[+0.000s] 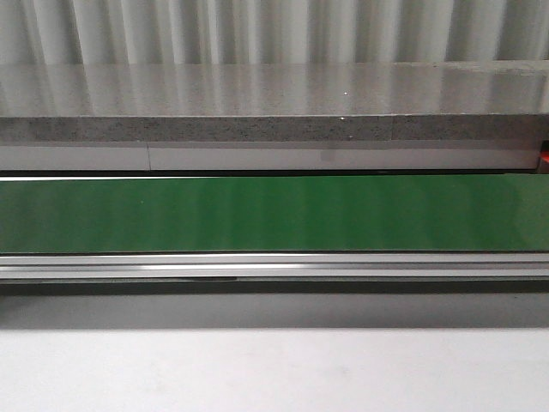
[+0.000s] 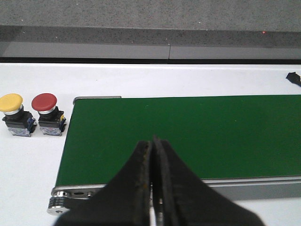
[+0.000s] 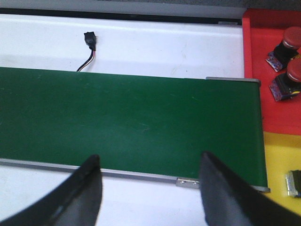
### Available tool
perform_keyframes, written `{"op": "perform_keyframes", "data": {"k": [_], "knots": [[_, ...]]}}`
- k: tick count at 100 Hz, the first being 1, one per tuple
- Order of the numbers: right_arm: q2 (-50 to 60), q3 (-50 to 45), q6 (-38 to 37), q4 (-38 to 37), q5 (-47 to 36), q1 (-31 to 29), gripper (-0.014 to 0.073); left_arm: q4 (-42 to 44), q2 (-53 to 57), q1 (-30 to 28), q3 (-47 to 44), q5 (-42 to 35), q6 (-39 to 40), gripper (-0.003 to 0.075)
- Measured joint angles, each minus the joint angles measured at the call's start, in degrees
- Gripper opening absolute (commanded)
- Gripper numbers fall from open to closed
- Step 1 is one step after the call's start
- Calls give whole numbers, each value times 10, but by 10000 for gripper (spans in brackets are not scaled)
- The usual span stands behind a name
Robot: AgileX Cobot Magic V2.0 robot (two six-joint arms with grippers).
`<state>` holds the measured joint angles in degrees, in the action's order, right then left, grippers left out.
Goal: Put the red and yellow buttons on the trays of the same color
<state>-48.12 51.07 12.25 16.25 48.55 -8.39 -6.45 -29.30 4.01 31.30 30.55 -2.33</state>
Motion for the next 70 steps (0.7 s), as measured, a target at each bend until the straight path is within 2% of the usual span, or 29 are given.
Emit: {"op": "perform_keyframes", "data": {"k": [8, 19, 60, 66, 70], "knots": [[27, -15, 1, 0, 1, 0, 87, 0, 0, 0, 0, 0, 0, -20], [52, -24, 1, 0, 1, 0, -75, 0, 0, 0, 0, 0, 0, -20], [62, -25, 2, 0, 3, 0, -67, 0, 0, 0, 0, 0, 0, -19], [62, -25, 2, 0, 4, 0, -67, 0, 0, 0, 0, 0, 0, -8], [62, -25, 2, 0, 4, 0, -67, 0, 0, 0, 0, 0, 0, 28]]}}
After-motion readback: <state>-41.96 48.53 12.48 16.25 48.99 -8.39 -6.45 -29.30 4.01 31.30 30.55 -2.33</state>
